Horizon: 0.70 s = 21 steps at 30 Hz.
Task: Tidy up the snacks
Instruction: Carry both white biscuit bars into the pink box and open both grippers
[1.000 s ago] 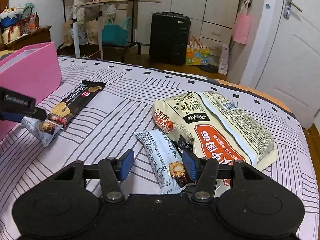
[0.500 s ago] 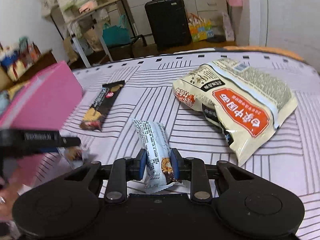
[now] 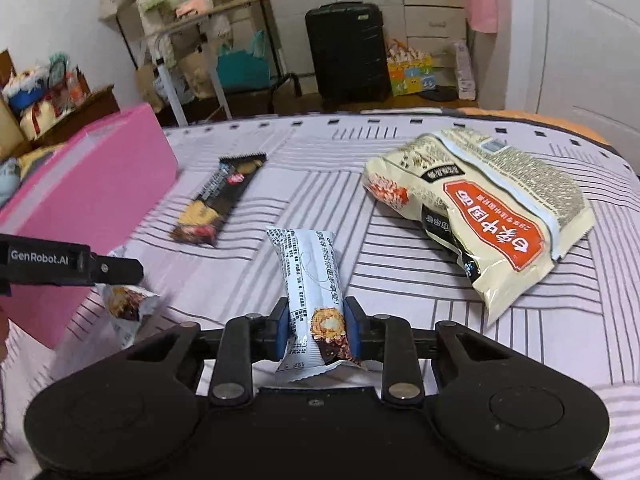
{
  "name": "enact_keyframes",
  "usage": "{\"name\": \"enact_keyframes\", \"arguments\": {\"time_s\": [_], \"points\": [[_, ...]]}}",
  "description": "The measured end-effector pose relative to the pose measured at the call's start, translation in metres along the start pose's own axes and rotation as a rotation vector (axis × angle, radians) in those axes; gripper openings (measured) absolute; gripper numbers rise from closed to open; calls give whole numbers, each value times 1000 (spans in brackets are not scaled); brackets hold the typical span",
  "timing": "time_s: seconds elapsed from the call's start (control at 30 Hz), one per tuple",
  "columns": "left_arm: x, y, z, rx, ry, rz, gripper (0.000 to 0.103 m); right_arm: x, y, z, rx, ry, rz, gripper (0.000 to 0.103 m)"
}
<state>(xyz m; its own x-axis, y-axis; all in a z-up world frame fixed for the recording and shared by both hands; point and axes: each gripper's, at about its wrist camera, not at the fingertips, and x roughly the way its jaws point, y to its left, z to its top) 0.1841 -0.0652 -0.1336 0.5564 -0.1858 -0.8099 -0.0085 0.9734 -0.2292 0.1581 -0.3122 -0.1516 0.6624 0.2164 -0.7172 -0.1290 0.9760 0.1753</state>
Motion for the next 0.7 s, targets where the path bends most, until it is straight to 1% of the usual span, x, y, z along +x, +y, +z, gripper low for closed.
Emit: {"name": "enact_keyframes", "arguments": {"time_s": [0.13,0.17,0.27,0.3,0.37,0.47,0.53,0.6,0.7], "points": [[-23,1,0,6,17,-40,50,-23,13,-5,49,13,14,33],[-28,1,0,8,23,-48,50,-29,17,-6,48,7,27,33],[-46,2,-3,21,28,-80,49,-49,28,-10,46,-15,109,33],[-52,2,-4,32,31,-94,49,-56,33,-11,35,-17,122,33],[-63,5,-8,39,25,-107,49,-69,43,-13,-2,-29,114,33],[-79,8,-17,62,14,-114,49,-85,54,-12,-32,-24,121,33],[-89,12,-20,68,9,-115,49,-97,60,-9,-32,-17,186,33],[-100,16,-23,65,8,-87,49,-107,68,-5,-22,-7,249,33],[-124,21,-28,83,-23,-69,49,-122,86,2,-52,-9,267,33]]}}
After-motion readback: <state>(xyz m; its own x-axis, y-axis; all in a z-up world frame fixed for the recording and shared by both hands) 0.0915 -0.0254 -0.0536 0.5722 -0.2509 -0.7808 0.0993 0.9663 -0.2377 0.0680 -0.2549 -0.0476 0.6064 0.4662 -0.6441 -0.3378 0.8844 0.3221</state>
